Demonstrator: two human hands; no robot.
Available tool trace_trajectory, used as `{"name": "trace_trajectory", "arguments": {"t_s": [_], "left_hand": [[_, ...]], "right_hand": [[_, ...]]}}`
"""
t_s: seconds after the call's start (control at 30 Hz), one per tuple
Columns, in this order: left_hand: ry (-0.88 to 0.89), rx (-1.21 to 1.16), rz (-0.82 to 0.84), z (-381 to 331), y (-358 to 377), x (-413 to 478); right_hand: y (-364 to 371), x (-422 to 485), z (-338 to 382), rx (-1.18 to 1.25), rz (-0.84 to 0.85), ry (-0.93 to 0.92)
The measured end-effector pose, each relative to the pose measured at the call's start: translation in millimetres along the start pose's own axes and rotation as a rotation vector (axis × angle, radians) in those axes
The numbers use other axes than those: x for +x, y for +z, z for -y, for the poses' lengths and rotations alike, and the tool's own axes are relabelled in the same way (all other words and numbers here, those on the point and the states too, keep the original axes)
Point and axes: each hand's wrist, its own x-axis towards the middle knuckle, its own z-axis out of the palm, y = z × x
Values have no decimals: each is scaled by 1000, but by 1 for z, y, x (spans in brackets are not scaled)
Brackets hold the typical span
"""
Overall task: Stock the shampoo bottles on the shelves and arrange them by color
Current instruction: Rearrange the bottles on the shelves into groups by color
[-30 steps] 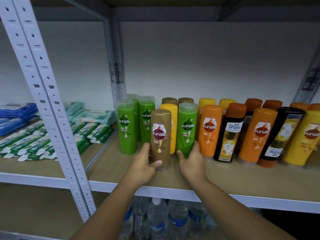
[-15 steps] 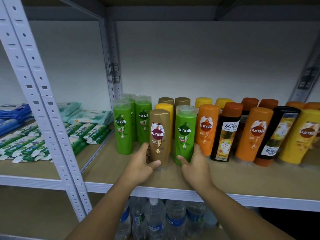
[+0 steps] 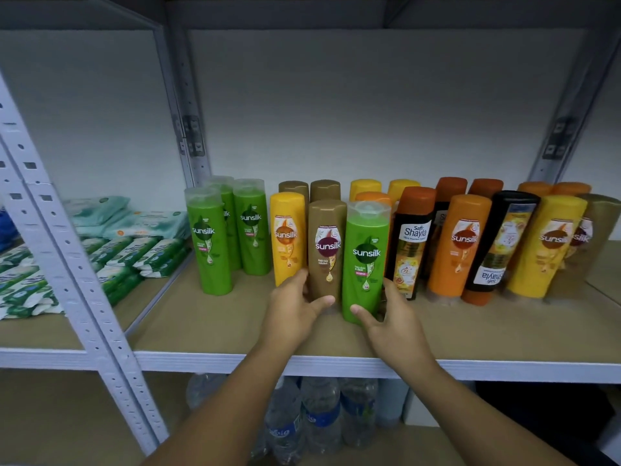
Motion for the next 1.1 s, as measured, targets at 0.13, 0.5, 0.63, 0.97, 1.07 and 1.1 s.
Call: {"name": "trace_trajectory", "arguments": {"t_s": [0.13, 0.5, 0.63, 0.97, 1.07, 1.1], "left_hand": [[-23, -4, -67, -9, 12, 1], [-94, 26, -46, -3, 14, 5], [-62, 89, 27, 4, 2, 0], [91, 409, 286, 35, -48, -32], [132, 469, 315, 46, -63, -38], [137, 498, 325, 50, -69, -39]], "right_hand": [[-1, -1, -2, 12, 15, 4], [-4, 0, -5, 40, 114, 26], [-5, -2, 0, 33, 163, 24], [13, -6, 20, 4, 258, -29], [26, -7, 30, 4, 283, -39], [32, -7, 34, 2, 298, -38]]}}
